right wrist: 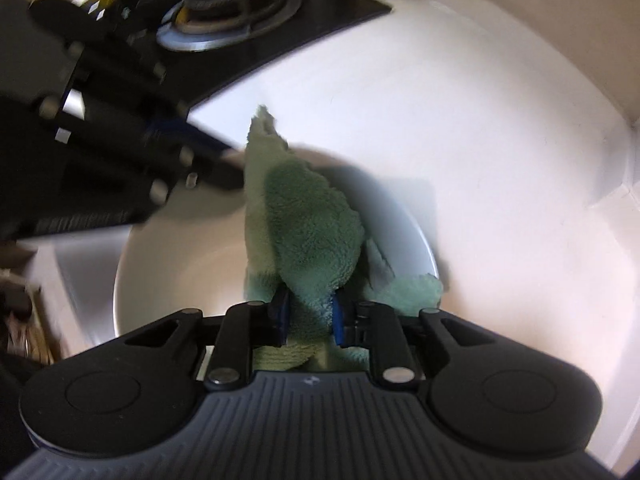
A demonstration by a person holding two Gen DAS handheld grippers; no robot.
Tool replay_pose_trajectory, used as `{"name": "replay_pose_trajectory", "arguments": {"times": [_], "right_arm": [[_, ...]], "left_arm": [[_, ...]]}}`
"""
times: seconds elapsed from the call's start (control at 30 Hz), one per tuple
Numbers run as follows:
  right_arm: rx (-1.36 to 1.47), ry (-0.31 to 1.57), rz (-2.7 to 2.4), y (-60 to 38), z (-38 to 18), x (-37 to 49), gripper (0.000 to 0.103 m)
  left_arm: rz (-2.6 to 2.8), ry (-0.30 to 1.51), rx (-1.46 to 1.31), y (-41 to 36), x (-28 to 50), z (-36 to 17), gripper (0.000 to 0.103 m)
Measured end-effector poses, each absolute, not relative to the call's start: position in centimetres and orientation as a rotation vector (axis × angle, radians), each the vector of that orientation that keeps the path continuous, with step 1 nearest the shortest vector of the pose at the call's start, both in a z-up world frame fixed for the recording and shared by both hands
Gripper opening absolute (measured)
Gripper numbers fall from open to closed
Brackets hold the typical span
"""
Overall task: Clean bowl
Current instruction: 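Grip the bowl rim with the left gripper while the right gripper wipes inside with the towel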
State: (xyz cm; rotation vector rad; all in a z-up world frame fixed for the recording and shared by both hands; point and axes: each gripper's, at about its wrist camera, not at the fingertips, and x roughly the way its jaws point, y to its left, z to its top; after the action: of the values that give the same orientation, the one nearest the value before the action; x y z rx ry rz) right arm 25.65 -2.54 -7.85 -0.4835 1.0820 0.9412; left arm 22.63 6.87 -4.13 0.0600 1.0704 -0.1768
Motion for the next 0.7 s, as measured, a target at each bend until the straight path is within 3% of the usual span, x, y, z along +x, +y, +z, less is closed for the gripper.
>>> {"name": "replay_pose_trajectory", "arguments": {"times": [0.1, 0.43, 0.7], "right_arm": [[-0.390, 1.139, 1.036, -2.1, -8.4, 25.4, 0.017], [-0.655, 1.120, 0.965, -2.1, -7.4, 25.0, 0.017], [-0.447, 1.142, 1.050, -1.2, -7.9, 25.0, 0.017]], "left_arm": [[-0.177, 1.074, 0.054, 7.0, 22.7, -4.1, 0.002], [-0.183, 1.068, 0.094, 6.5, 22.6, -4.1, 0.002], [-0.189, 1.060, 0.118, 6.3, 22.6, -4.0, 0.002]]}}
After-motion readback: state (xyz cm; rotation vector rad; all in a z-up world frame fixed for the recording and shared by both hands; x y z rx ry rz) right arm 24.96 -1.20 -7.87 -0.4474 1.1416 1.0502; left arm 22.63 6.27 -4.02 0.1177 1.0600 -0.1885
